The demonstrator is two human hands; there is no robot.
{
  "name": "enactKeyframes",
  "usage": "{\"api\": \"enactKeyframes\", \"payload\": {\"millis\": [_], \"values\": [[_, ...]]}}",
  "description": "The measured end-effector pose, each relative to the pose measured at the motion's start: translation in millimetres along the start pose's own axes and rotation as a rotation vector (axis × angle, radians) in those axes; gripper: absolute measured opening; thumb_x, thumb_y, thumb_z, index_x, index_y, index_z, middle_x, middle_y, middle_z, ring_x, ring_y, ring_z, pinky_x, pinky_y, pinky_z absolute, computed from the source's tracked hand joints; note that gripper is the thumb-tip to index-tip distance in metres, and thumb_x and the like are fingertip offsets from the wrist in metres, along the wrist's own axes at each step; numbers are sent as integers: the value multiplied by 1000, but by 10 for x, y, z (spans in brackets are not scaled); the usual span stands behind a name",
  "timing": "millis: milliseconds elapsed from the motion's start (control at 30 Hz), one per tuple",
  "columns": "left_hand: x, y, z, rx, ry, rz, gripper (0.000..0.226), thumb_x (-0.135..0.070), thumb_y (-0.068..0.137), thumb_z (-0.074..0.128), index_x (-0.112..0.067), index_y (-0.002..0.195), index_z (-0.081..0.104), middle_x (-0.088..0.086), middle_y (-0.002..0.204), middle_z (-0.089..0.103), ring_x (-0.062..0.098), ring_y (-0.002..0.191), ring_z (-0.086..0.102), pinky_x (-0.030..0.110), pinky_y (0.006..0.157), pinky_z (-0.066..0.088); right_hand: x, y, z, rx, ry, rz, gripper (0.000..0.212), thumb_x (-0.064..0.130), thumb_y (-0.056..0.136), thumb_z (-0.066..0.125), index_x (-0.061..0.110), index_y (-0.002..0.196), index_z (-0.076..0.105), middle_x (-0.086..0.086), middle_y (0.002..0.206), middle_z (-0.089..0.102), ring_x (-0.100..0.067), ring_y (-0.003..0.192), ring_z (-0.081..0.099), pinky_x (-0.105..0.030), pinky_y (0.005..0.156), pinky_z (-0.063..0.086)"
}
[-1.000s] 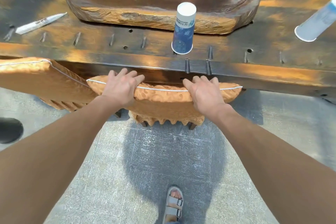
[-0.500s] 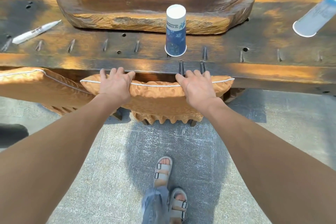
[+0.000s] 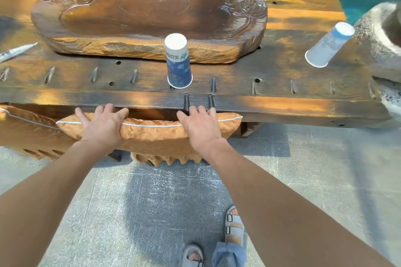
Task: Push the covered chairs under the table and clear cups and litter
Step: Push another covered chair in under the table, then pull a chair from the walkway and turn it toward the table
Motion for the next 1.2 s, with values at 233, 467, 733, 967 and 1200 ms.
{"api": "enactKeyframes", "payload": {"millis": [233,467,733,967,1200], "values": [[-99,-88,-124,89,106,-67,61,-31,85,69,-26,141,43,4,124,49,25,124,47,71,116,19,-140,-88,-47,43,64,-191,63,16,80,72,19,137,43,-8,131,52,-30,127,46,-48,106,32],[-1476,-284,-916,416,-137,61,93,-53,77,65,-48,156,17,-1,149,50,26,130,53,47,105,46,-1326,-688,-611,112,193,-216,72,35,94,65,28,156,30,0,162,30,-23,151,21,-70,118,10],[-3649,-226,-2995,-210,-360,248,80,-44,86,69,-37,155,29,12,145,52,40,128,50,58,102,45,-3330,-1323,-1915,-250,251,130,68,46,96,59,27,155,32,1,159,34,-21,150,24,-68,117,19],[-4934,-220,-3658,-310,-422,206,83,-40,84,71,-39,155,28,7,157,39,38,140,37,66,109,33,-4936,-1685,-2239,-323,310,196,77,57,93,56,36,158,20,2,167,20,-22,156,10,-68,118,11],[-5942,-205,-4048,-325,-451,26,89,-40,85,70,-38,159,20,8,162,31,37,143,33,66,111,31,-6350,-1612,-2680,-326,238,86,88,74,88,49,45,158,5,3,170,7,-25,157,1,-71,118,8]]}}
Point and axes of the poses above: each hand's wrist, its own y-axis towards the middle knuckle, its own z-axis out of the palm, x = y × z, the point moved 4 cm from there along y, towards the middle knuckle
